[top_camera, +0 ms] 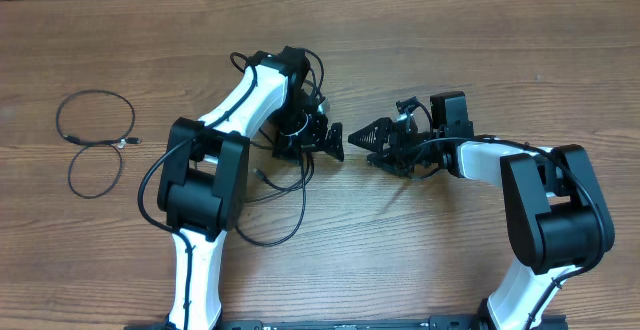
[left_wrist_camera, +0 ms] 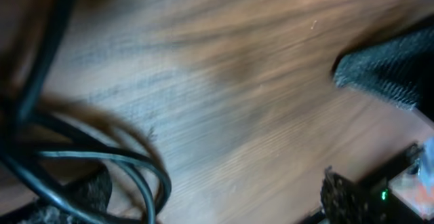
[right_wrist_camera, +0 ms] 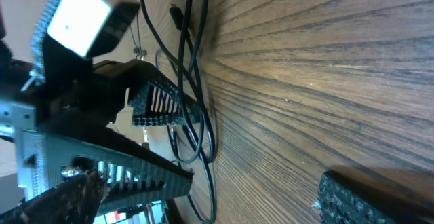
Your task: Untangle cables
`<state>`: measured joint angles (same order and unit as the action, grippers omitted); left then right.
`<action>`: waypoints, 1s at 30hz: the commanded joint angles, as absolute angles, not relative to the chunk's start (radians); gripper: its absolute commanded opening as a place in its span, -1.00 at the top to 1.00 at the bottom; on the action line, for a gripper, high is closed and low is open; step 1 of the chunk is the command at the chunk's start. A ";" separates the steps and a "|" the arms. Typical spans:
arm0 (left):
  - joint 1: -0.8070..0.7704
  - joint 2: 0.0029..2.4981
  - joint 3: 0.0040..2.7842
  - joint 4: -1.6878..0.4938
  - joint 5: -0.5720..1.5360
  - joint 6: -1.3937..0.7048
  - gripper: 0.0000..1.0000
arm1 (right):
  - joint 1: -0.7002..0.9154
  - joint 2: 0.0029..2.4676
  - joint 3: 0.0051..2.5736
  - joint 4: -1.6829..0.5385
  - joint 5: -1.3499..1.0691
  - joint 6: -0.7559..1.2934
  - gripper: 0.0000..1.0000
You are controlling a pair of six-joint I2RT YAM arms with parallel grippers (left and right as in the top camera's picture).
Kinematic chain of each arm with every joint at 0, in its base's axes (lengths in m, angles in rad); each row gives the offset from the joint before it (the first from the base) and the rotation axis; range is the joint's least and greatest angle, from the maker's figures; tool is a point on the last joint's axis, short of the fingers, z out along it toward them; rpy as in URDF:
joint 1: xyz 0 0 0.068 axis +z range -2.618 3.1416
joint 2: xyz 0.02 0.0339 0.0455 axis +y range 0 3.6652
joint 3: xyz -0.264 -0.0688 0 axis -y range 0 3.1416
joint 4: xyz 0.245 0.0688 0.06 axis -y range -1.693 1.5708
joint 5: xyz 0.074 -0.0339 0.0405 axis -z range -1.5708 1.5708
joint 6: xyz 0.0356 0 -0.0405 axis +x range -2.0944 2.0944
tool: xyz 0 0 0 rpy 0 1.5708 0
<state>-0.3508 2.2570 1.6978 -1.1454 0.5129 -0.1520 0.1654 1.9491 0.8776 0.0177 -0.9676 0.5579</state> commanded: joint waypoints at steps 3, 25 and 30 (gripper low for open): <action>-0.371 2.322 1.582 -1.020 0.463 -0.238 -0.99 | 0.163 1.982 0.857 -0.001 -0.793 0.558 -1.00; -0.371 2.322 1.582 -1.014 0.453 -0.240 -0.99 | 0.163 1.982 0.857 -0.001 -0.793 0.558 -1.00; -0.371 2.322 1.582 -1.012 0.453 -0.241 -0.99 | 0.163 1.982 0.858 -0.001 -0.793 0.558 -1.00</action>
<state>-0.3584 2.2234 1.6432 -1.0397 0.5308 -0.2508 0.1654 1.9484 0.8780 0.0185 -0.9642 0.5575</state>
